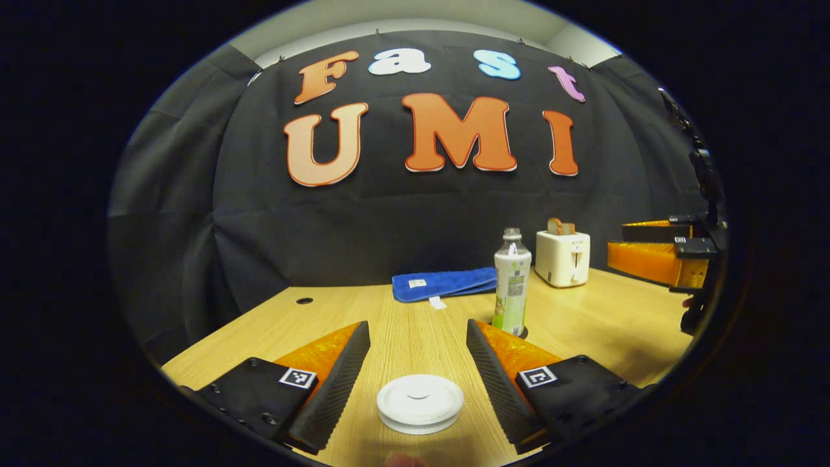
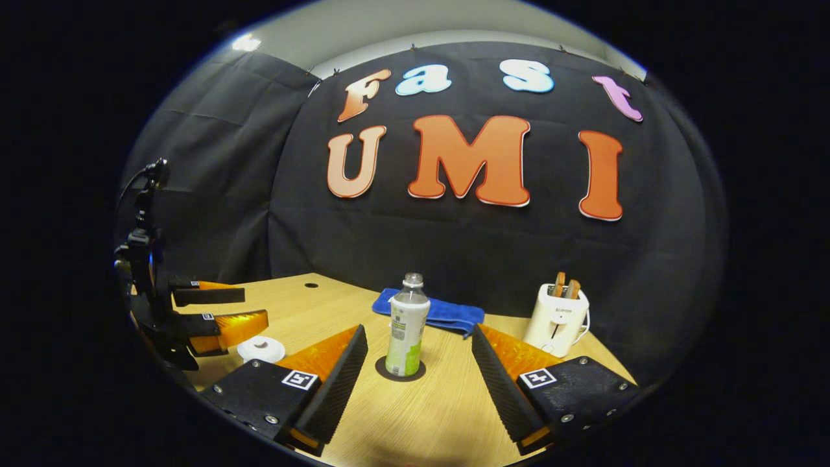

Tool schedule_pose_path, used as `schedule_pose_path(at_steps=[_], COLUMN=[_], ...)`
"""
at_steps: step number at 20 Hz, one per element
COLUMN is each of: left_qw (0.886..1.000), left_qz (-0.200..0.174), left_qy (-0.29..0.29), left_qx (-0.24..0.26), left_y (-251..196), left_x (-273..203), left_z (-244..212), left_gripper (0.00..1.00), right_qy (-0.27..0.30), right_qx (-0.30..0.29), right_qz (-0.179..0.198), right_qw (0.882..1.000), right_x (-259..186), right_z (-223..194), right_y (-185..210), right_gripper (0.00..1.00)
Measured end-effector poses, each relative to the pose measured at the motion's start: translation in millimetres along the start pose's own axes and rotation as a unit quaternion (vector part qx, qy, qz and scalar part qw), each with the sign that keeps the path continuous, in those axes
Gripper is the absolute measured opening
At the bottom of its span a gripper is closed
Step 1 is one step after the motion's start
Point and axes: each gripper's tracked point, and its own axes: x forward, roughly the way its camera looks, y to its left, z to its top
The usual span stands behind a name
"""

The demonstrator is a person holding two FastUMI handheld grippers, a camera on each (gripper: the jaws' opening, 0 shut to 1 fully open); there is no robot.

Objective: Open the teacup lid with one hand, grasp the water bottle and pour water into the teacup with the other hand; after pouring, place the water bottle on the coaster and then close the teacup lid.

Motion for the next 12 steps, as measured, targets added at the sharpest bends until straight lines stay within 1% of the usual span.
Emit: schedule_pose_path(at_steps=[3, 4, 6, 7, 8, 9, 10, 12], left_qw=[0.999, 0.999, 0.998, 0.997, 0.997, 0.995, 0.994, 0.993], left_qz=[0.010, 0.014, 0.018, 0.018, 0.017, 0.016, 0.014, 0.016], left_qy=[-0.033, -0.042, -0.062, -0.070, -0.081, -0.097, -0.112, -0.113], left_qx=[-0.001, -0.001, 0.002, 0.004, 0.004, 0.001, -0.007, -0.017], left_y=[-8, -9, -14, -18, -19, -21, -23, -22], left_x=[-13, -18, -27, -30, -36, -39, -44, -52], left_z=[36, 47, 68, 78, 85, 94, 104, 108], left_gripper=[0.97, 0.95, 0.95, 0.98, 0.98, 0.99, 0.94, 0.97], right_qy=[-0.001, -0.005, -0.015, -0.023, -0.026, -0.020, -0.015, -0.016], right_qx=[0.010, 0.015, 0.016, 0.016, 0.018, 0.025, 0.037, 0.060], right_qz=[-0.032, -0.033, -0.042, -0.051, -0.063, -0.075, -0.079, -0.076], right_qw=[0.999, 0.999, 0.999, 0.998, 0.998, 0.997, 0.996, 0.995], right_x=[-14, -19, -27, -32, -35, -37, -41, -46], right_z=[4, 7, 16, 20, 23, 25, 24, 30], right_y=[-9, -8, -10, -14, -20, -24, -26, -26], right_gripper=[0.97, 0.97, 0.97, 0.97, 0.97, 0.97, 0.96, 0.97])
